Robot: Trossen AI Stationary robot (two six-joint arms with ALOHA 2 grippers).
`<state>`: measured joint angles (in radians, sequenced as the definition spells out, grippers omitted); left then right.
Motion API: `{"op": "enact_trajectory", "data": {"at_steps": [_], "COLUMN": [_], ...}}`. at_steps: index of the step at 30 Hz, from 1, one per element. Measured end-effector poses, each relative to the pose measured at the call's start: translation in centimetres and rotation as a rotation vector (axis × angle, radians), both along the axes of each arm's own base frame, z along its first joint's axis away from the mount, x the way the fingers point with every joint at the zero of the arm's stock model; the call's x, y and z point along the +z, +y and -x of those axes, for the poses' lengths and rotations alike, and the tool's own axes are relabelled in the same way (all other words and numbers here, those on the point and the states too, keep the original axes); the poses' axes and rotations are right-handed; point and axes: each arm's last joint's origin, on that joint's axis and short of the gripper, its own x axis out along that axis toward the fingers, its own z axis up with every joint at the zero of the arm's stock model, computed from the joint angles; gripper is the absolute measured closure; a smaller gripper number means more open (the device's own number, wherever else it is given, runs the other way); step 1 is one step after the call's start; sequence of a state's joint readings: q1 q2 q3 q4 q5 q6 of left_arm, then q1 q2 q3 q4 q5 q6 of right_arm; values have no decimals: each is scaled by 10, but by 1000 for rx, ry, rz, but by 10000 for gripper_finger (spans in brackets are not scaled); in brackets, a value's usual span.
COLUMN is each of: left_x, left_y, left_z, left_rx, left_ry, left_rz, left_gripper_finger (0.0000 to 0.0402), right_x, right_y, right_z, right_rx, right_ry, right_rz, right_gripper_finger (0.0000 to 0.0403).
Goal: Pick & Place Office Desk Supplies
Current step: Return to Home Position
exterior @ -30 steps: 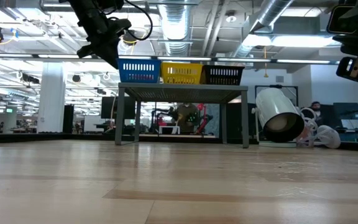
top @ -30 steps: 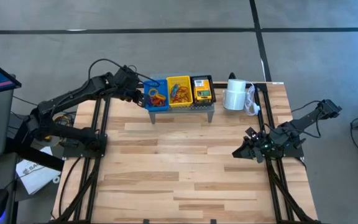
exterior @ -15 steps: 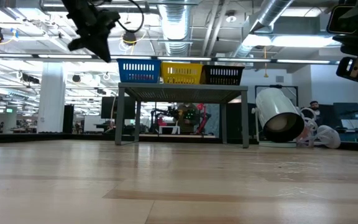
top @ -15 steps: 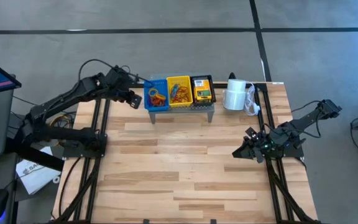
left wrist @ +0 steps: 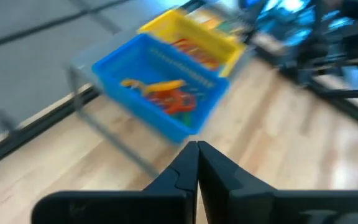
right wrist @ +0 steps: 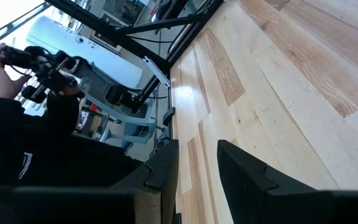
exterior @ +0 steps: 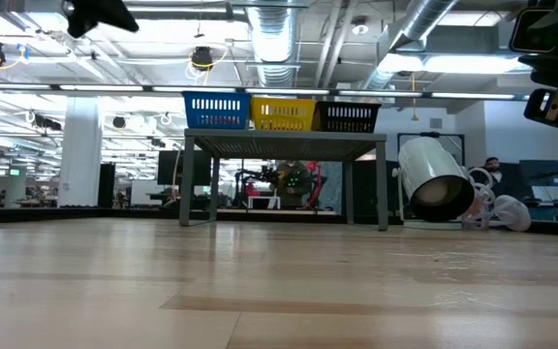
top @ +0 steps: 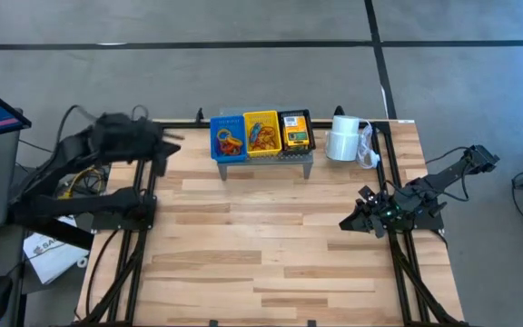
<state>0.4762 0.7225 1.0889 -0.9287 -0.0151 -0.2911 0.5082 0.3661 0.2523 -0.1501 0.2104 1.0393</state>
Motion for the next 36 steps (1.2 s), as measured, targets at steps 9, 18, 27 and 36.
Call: {"op": "enact_trajectory", "data": {"at_steps": [9, 18, 27, 36], "left_x": [-40, -79, -128, -166], "left_y": [-35, -52, -54, -54], "left_z": [20, 8, 1, -1], "left_rx": [-269, -534, -569, -566], "left_ry": [-379, -559, -525, -536], "left_rz": [-85, -228, -266, -268], "left_gripper_finger": [401, 401, 401, 401], "right_x": [0, 0, 0, 0], "right_y": [0, 0, 0, 0], "right_z": [0, 0, 0, 0], "right_rx": [0, 0, 0, 0], "right_ry": [0, 0, 0, 0], "right_rz": [0, 0, 0, 0], "right_gripper_finger": [294, 294, 294, 294]}}
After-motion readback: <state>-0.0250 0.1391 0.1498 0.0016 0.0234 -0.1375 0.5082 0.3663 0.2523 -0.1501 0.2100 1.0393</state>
